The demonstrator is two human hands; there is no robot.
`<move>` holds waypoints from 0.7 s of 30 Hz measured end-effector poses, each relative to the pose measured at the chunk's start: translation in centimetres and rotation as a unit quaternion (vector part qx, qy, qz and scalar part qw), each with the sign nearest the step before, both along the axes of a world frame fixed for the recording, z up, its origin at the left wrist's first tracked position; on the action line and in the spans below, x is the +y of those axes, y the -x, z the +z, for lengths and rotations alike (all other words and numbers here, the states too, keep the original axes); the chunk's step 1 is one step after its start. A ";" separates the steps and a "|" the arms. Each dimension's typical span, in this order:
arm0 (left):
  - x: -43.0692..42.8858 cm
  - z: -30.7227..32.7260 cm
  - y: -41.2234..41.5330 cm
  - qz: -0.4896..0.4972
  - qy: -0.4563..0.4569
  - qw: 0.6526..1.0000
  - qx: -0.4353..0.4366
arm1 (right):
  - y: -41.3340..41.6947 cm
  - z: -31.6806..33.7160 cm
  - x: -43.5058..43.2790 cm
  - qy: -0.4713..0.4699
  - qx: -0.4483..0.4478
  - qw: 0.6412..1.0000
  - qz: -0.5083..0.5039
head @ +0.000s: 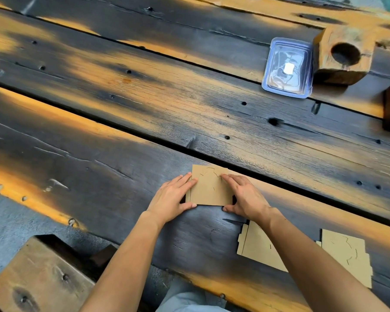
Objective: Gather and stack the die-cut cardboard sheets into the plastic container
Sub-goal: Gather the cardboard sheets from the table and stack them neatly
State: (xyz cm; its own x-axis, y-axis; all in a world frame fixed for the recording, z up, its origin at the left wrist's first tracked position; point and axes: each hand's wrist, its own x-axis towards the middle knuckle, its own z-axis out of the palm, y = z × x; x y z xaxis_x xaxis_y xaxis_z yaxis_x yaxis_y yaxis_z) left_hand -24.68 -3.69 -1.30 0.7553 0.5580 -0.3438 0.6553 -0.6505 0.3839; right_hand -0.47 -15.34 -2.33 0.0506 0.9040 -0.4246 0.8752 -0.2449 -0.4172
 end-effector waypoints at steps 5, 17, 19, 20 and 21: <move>-0.3 0.6 -0.1 -0.015 -0.004 1.000 -0.008 | 0.4 0.6 -1.1 0.004 0.001 1.000 -0.018; -1.3 1.3 -0.7 -0.061 -0.020 0.998 0.000 | 0.5 3.3 -3.4 0.003 -0.011 0.998 -0.054; -1.6 1.4 -1.1 -0.071 -0.020 0.997 0.000 | 0.5 3.7 -4.2 0.003 -0.015 0.998 -0.066; -1.8 1.5 -1.3 -0.076 -0.020 0.997 0.000 | 0.5 3.9 -4.6 0.003 -0.017 0.997 -0.072; -2.1 1.6 -1.5 -0.083 -0.020 0.996 -0.001 | 0.4 4.1 -5.2 0.003 -0.020 0.997 -0.078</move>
